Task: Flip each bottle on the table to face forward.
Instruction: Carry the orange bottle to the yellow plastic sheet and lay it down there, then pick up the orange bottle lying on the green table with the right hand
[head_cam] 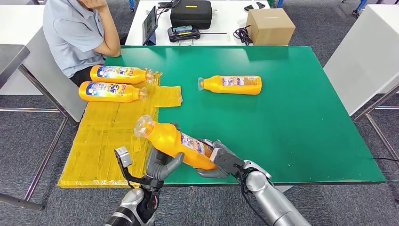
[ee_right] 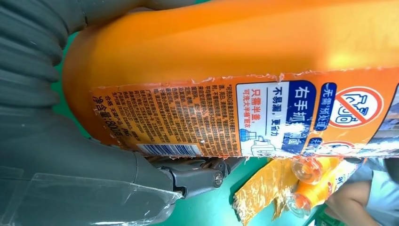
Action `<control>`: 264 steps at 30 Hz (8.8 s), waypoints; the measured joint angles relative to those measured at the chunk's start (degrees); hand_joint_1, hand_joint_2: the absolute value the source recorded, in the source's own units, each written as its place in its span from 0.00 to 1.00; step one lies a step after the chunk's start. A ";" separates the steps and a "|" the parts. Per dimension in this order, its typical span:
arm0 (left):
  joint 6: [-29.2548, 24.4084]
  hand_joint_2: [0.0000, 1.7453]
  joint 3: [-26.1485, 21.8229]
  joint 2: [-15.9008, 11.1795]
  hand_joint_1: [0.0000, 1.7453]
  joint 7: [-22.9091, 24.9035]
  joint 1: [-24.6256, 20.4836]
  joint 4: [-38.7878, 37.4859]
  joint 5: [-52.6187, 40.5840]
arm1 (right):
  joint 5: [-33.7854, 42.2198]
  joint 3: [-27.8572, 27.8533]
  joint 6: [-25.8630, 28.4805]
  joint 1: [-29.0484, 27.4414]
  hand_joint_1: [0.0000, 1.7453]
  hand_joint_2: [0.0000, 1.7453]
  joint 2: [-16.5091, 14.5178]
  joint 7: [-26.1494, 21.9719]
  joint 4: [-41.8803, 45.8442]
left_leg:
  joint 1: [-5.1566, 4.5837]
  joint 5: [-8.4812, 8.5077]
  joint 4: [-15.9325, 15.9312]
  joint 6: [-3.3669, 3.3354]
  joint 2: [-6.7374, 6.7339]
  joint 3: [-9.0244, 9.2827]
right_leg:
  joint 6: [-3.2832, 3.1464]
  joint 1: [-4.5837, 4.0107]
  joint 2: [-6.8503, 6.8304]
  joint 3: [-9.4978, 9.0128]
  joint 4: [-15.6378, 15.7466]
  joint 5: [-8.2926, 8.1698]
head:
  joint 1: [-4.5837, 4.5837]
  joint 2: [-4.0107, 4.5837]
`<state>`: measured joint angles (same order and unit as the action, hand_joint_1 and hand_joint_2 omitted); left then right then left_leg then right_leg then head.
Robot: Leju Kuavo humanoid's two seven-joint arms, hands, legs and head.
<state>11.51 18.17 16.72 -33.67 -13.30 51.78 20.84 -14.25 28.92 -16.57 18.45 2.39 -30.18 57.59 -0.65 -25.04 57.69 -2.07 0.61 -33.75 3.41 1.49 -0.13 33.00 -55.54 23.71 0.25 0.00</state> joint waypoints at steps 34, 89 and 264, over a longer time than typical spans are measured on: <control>-11.84 1.00 0.29 -0.47 1.00 -1.21 4.15 14.26 -8.70 | -1.36 -0.56 3.97 -0.18 0.00 1.00 -0.89 1.01 -9.13 | -0.01 0.00 0.00 0.00 -0.01 0.00 | 0.00 0.02 0.01 0.03 0.01 0.00 | 0.00 0.00; -42.27 1.00 -9.00 -13.24 0.00 24.52 -16.39 -20.75 -93.91 | -6.15 -1.43 5.06 -4.43 0.00 1.00 -0.33 0.61 0.62 | 0.00 0.03 -0.02 0.01 0.00 0.22 | 0.00 0.01 0.00 -0.22 -0.02 0.00 | -0.01 0.00; -29.28 1.00 3.74 -1.36 0.00 10.45 9.61 21.69 -14.74 | -34.25 1.09 21.86 4.61 1.00 1.00 10.49 21.20 -6.31 | -0.02 0.01 -0.01 -0.04 -0.08 0.25 | 0.03 0.02 0.05 -0.18 0.03 -0.05 | 0.00 0.00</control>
<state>-17.77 21.91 15.37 -23.21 -3.70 73.48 6.10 -48.49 30.01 5.29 23.06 12.87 -8.99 51.28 -0.66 -25.03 57.69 -2.12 0.53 -33.50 3.45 1.51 -0.08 32.82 -55.51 23.67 0.25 0.00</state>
